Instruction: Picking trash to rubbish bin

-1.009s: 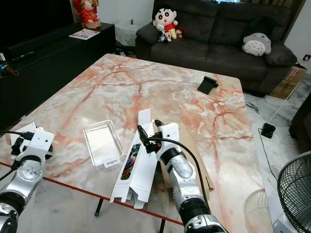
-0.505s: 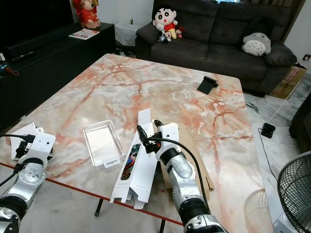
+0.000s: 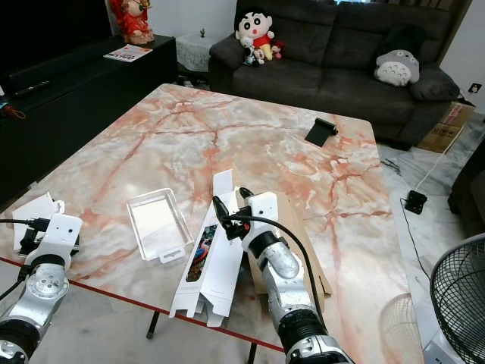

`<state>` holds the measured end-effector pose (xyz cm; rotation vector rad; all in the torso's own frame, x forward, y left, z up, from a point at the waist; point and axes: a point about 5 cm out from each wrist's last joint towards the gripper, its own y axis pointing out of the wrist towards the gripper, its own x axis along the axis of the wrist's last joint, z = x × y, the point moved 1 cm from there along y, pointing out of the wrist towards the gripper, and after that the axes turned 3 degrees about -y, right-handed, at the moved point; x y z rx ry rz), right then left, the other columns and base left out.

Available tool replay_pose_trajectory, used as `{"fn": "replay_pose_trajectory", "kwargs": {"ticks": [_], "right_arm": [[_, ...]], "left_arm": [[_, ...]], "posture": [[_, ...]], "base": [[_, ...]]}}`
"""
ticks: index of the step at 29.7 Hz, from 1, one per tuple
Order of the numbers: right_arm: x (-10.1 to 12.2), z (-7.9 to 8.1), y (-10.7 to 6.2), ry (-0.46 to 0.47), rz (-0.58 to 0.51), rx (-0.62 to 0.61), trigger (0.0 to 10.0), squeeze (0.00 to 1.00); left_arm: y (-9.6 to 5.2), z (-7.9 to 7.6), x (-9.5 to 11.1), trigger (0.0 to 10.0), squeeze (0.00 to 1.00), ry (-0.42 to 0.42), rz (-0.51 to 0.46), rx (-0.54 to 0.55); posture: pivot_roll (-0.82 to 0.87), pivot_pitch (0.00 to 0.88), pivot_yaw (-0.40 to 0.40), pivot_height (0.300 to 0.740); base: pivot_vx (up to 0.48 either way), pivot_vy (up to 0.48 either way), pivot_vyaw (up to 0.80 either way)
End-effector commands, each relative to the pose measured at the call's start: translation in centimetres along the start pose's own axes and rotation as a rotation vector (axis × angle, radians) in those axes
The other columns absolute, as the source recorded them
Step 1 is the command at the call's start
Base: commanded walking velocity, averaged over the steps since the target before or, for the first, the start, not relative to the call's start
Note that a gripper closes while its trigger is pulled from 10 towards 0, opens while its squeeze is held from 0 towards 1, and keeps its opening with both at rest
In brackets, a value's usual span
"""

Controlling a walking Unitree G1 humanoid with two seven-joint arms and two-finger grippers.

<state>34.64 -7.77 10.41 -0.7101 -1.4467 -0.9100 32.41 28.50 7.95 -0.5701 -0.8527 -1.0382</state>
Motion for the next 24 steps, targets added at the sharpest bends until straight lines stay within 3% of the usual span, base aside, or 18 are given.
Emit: {"fn": "replay_pose_trajectory", "kwargs": {"ticks": [1,7,9,24], "right_arm": [[0.38,-0.1,0.24,-0.007,-0.007,0.001,10.0,0.0],[0.43,-0.14,0.27,-0.009,-0.008,0.0,10.0,0.0],[0.45,-0.17,0.3,-0.01,-0.008,0.0,10.0,0.0],[0.49,-0.22,0.34,-0.01,-0.007,0.001,10.0,0.0]], "left_arm": [[-0.74,0.11,-2.13,0.8,0.0,0.013,0.095,0.007],[-0.59,0.56,-2.03,1.3,0.0,-0.002,0.098,0.031],[-0.56,0.63,-1.95,0.1,0.0,-0.004,0.096,0.038],[-0.55,0.65,-1.7,0.0,0.0,-0.014,0.09,0.049]], "posture": [[0.04,0.053,-0.096,0.74],[0.04,0.053,-0.096,0.74],[0.04,0.05,-0.097,0.74],[0.04,0.05,-0.1,0.74]], "base": [[0.0,0.0,0.0],[0.0,0.0,0.0],[0.0,0.0,0.0],[0.0,0.0,0.0]]}}
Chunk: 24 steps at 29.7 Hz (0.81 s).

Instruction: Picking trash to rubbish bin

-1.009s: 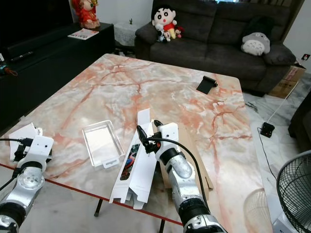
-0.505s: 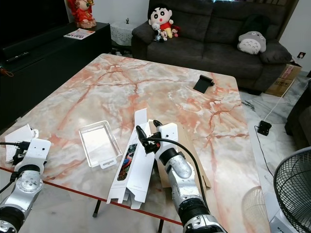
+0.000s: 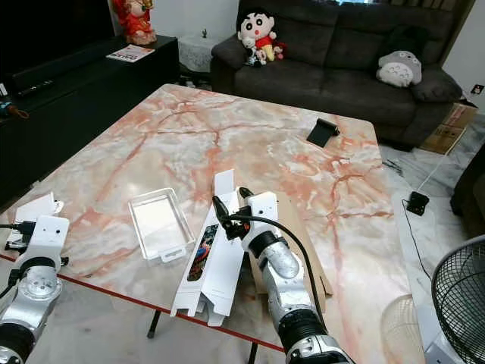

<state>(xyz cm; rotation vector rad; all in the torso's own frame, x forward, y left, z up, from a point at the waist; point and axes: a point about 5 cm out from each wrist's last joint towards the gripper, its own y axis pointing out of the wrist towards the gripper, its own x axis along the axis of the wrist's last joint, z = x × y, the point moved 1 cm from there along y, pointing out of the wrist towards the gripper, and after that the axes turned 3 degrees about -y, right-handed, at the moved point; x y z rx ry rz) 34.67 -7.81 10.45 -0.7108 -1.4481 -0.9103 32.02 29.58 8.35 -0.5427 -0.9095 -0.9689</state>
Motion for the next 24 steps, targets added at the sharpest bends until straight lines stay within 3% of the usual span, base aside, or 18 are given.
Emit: {"fn": "replay_pose_trajectory", "kwargs": {"ticks": [1,14,19,22,23,24], "right_arm": [[0.4,-0.2,0.3,-0.008,-0.004,0.001,10.0,0.0],[0.3,-0.1,0.3,-0.008,-0.002,0.001,10.0,0.0],[0.3,-0.1,0.3,-0.007,-0.001,0.0,10.0,0.0],[0.2,0.0,0.3,-0.005,0.002,-0.001,10.0,0.0],[0.2,0.0,0.3,-0.005,0.003,-0.001,10.0,0.0],[0.2,0.0,0.3,-0.005,0.003,-0.001,10.0,0.0]], "left_arm": [[-0.6,-0.5,-1.4,0.0,0.0,0.028,0.059,-0.023],[-0.7,-0.8,-1.2,0.0,0.0,0.028,0.052,-0.034],[-0.8,-1.0,-0.5,0.0,0.0,0.015,0.001,-0.024],[-0.9,-1.1,1.1,0.1,0.0,-0.032,-0.093,0.009],[-1.0,-1.2,2.0,4.5,0.0,-0.051,-0.145,0.028],[-1.0,-1.2,2.0,4.5,0.0,-0.051,-0.145,0.028]], "posture": [[0.04,0.049,-0.1,0.74],[0.05,0.049,-0.099,0.74],[0.05,0.049,-0.099,0.74],[0.05,0.047,-0.097,0.74],[0.05,0.046,-0.095,0.74],[0.05,0.046,-0.095,0.74]], "base": [[0.0,0.0,0.0],[0.0,0.0,0.0],[0.0,0.0,0.0],[0.0,0.0,0.0],[0.0,0.0,0.0],[0.0,0.0,0.0]]}}
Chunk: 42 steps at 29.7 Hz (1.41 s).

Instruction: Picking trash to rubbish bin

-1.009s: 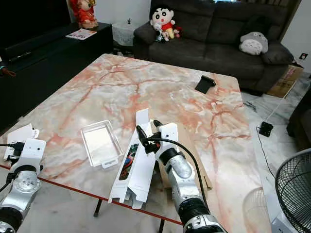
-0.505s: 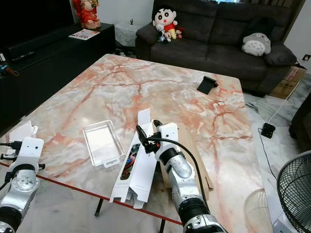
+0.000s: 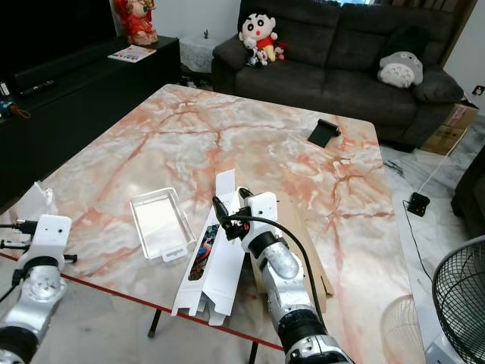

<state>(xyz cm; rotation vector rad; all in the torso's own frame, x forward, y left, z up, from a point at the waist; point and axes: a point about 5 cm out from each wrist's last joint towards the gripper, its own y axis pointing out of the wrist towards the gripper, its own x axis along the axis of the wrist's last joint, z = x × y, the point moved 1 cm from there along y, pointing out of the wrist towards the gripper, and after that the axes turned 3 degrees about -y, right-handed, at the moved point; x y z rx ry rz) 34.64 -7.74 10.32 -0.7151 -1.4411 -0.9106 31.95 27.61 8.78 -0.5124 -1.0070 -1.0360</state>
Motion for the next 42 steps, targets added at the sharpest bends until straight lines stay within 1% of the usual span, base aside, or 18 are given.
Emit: {"fn": "replay_pose_trajectory", "kwargs": {"ticks": [1,2,3,4,5,6,9,12,14,18,21,24,28,31,35,42], "right_arm": [[0.3,0.0,0.3,-0.008,-0.001,0.003,10.0,0.0],[0.3,0.0,0.3,-0.007,-0.001,0.003,10.0,0.0],[0.3,0.1,0.4,-0.006,-0.002,0.003,10.0,0.0],[0.3,0.1,0.4,-0.006,-0.002,0.003,10.0,0.0],[0.3,0.1,0.4,-0.006,-0.003,0.003,10.0,0.0],[0.3,0.1,0.4,-0.006,-0.004,0.003,10.0,0.0],[0.3,0.2,0.5,-0.005,-0.006,0.003,10.0,0.0],[0.4,0.2,0.5,-0.005,-0.008,0.003,10.0,0.0],[0.4,0.3,0.6,-0.005,-0.008,0.004,10.0,0.0],[0.5,0.5,0.8,-0.002,-0.016,0.006,10.0,0.0],[0.4,0.7,0.7,0.001,-0.015,0.007,10.0,0.0],[0.4,0.9,0.7,0.005,-0.019,0.013,10.0,0.0],[0.2,1.1,0.6,0.008,-0.023,0.015,10.0,0.0],[0.2,1.1,0.6,0.007,-0.023,0.015,10.0,0.0],[0.3,0.9,0.8,0.0,-0.02,0.014,10.0,0.0],[0.5,0.8,0.9,-0.003,-0.019,0.012,10.0,0.0]], "left_arm": [[0.0,-0.2,1.1,10.0,0.0,-0.015,-0.063,0.01],[0.0,-0.3,1.4,10.0,0.0,-0.031,-0.072,0.014],[-0.4,-0.8,2.1,10.0,0.0,-0.066,-0.109,0.009],[-0.4,-0.8,2.1,10.0,0.0,-0.066,-0.109,0.009],[-0.9,-1.3,2.7,10.0,0.0,-0.098,-0.146,-0.002],[-1.0,-1.4,2.9,10.0,0.0,-0.107,-0.156,-0.003],[-1.3,-1.4,3.3,10.0,0.0,-0.119,-0.185,-0.003],[-1.7,-1.1,4.2,10.0,0.0,-0.169,-0.236,0.008],[-1.8,-1.0,4.5,10.0,0.0,-0.181,-0.257,0.006],[-2.2,-0.5,4.4,10.0,0.0,-0.181,-0.253,0.013],[-2.5,-0.2,4.0,10.0,0.0,-0.185,-0.242,0.023],[-2.6,0.0,3.9,10.0,0.0,-0.194,-0.237,0.031],[-2.7,-0.5,4.2,10.0,0.0,-0.204,-0.236,0.017],[-2.7,-0.6,4.2,10.0,0.0,-0.207,-0.236,0.015],[-2.5,-1.4,4.7,10.0,0.0,-0.223,-0.239,-0.008],[-2.4,-1.7,4.6,10.0,0.0,-0.224,-0.23,-0.015]], "posture": [[0.05,0.046,-0.093,0.74],[0.05,0.046,-0.093,0.74],[0.05,0.042,-0.088,0.74],[0.05,0.042,-0.088,0.74],[0.05,0.04,-0.086,0.74],[0.05,0.04,-0.086,0.74],[0.05,0.035,-0.084,0.74],[0.05,0.028,-0.079,0.74],[0.05,0.025,-0.075,0.74],[0.05,0.015,-0.069,0.74],[0.05,0.006,-0.069,0.74],[0.05,0.0,-0.069,0.74],[0.04,0.0,-0.066,0.74],[0.04,0.0,-0.066,0.74],[0.04,0.0,-0.063,0.74],[0.05,0.0,-0.063,0.74]], "base": [[0.0,0.0,0.0],[0.0,0.0,0.0],[0.0,0.0,0.0],[0.0,0.0,0.0],[0.0,0.0,0.0],[0.0,0.0,0.0],[0.0,0.0,0.0],[0.0,0.0,0.0],[0.0,0.0,0.0],[0.0,0.0,0.0],[0.0,0.0,0.0],[0.0,0.0,0.0],[0.0,0.0,0.0],[0.0,0.0,0.0],[0.0,0.0,0.0],[0.0,0.0,0.0]]}}
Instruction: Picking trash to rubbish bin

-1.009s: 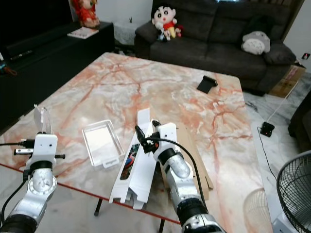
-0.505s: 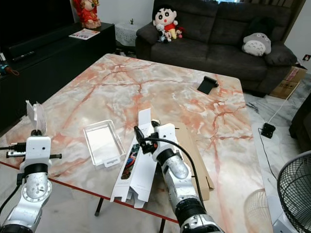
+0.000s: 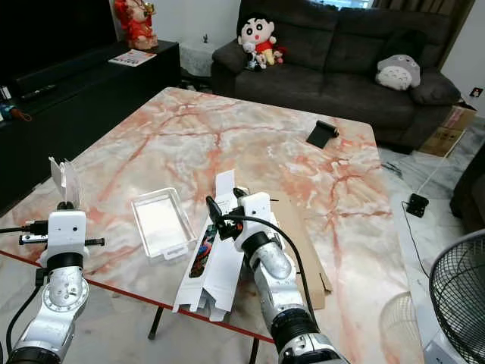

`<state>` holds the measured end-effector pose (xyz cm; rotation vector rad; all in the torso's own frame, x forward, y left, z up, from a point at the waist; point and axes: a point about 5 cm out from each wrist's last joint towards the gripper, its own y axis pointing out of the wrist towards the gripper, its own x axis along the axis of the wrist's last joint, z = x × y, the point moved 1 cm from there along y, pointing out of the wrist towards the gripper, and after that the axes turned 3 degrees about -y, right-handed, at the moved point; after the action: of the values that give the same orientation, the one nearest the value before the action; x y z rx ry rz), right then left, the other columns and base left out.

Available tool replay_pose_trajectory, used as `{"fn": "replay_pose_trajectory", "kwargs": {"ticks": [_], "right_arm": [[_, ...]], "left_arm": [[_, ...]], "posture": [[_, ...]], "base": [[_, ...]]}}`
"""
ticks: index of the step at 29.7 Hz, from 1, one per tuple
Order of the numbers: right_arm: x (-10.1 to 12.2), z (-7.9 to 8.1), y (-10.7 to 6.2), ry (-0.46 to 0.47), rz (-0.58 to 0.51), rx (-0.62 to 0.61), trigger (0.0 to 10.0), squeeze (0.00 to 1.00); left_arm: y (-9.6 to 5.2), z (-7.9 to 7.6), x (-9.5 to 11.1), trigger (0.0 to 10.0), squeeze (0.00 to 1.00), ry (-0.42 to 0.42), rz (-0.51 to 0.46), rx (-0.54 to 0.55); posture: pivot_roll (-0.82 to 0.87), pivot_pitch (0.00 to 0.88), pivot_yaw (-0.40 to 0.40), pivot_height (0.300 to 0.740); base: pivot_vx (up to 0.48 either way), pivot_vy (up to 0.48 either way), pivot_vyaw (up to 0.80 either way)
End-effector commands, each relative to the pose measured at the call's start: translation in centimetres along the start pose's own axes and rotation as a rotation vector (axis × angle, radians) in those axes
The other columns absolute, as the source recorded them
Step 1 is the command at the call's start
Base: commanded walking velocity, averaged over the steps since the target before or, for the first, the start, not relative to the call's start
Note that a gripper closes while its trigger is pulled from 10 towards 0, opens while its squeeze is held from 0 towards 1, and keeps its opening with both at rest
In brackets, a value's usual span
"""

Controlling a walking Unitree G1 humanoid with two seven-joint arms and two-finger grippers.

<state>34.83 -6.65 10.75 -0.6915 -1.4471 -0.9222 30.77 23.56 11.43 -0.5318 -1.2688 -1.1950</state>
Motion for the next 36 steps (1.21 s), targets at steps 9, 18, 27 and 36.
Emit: {"fn": "replay_pose_trajectory", "kwargs": {"ticks": [9,18,27,36], "right_arm": [[0.0,-0.1,0.1,-0.01,0.006,0.002,10.0,0.0],[0.1,-0.8,-0.1,-0.018,0.009,-0.022,10.0,0.0],[0.0,-1.4,-0.4,-0.029,0.015,-0.048,10.0,0.0],[0.0,-2.1,-0.6,-0.036,0.017,-0.075,10.0,0.0]], "left_arm": [[0.2,-0.2,0.3,10.0,0.0,-0.011,-0.001,0.0],[0.2,-0.3,0.3,10.0,0.0,-0.012,0.0,0.0],[0.3,-0.6,0.6,10.0,0.0,-0.012,-0.012,-0.008],[0.3,-0.6,0.6,10.0,0.0,-0.013,-0.015,-0.008]], "posture": [[0.05,0.0,-0.075,0.74],[0.04,0.0,-0.074,0.74],[0.04,0.0,-0.074,0.74],[0.04,0.0,-0.076,0.74]], "base": [[0.0,0.0,0.0],[0.0,0.0,0.0],[0.0,0.0,0.0],[0.0,0.0,0.0]]}}
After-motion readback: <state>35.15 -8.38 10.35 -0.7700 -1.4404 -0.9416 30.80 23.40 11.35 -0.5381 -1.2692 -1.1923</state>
